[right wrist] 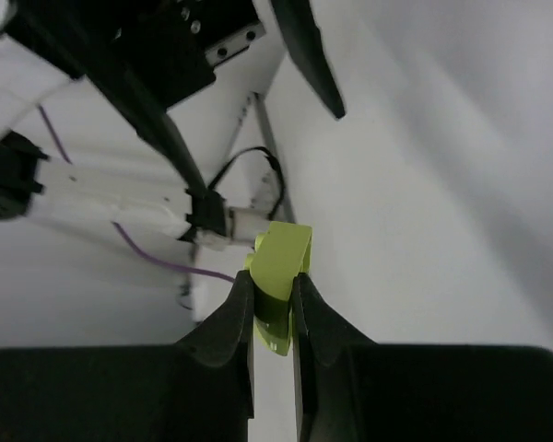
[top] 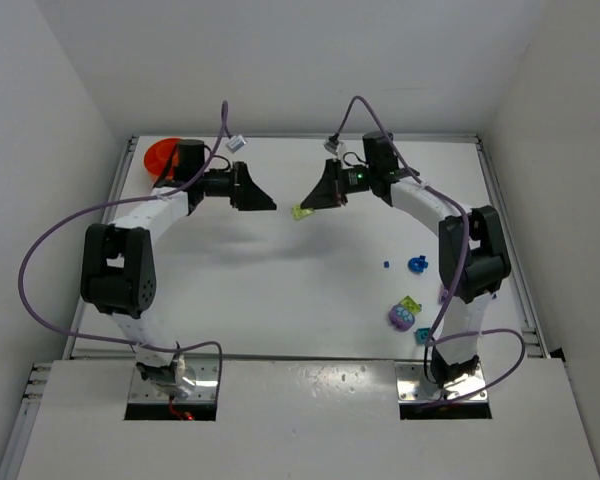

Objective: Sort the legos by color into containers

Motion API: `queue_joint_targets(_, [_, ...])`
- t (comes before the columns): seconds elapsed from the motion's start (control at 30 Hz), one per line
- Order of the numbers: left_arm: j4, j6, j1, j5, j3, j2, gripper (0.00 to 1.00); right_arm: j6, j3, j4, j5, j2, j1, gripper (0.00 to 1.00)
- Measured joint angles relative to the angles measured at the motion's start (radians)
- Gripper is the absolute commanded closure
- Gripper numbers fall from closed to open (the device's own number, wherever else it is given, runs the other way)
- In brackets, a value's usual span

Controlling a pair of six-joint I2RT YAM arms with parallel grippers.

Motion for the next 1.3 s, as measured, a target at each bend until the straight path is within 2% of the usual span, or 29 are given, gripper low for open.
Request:
queue_joint_targets(0.13, [-0.091, 0.154, -0.035, -0.012, -0.002, -0.066, 0.16, 0.235, -0.051, 0.182, -0.051, 0.021, -0.037, 1.0])
queue_joint_targets(0.27, [-0.149, 0.3, -0.102, -0.089, -0.007, -0.158, 0.16, 0.362, -0.065, 0.279, -0.062, 0.023, -0.056, 1.0])
queue_joint_targets(0.63, [-0.18, 0.586, -0.245, -0.423, -0.097, -0.287, 0.16, 0.466, -0.089, 0.37, -0.098, 0.026, -0.056, 1.0])
queue_joint_targets(0.83, [-0.143, 0.644, -0.264, -0.521, -0.13, -0.321, 0.15, 0.476, -0.121, 0.372, -0.119, 0.026, -0.056, 1.0])
queue_joint_targets(1.13, [-0.101, 0.664, -0.294, -0.544, -0.13, -0.322, 0.16, 0.476, -0.134, 0.378, -0.138, 0.026, -0.048, 1.0])
queue_joint_targets(1.27, [-0.101, 0.666, -0.325, -0.541, -0.13, -0.322, 0.21, 0.476, -0.134, 0.378, -0.145, 0.026, -0.042, 1.0])
queue_joint_targets(1.3, [-0.101, 0.666, -0.33, -0.539, -0.129, -0.32, 0.25, 0.476, -0.134, 0.378, -0.146, 0.026, -0.041, 1.0])
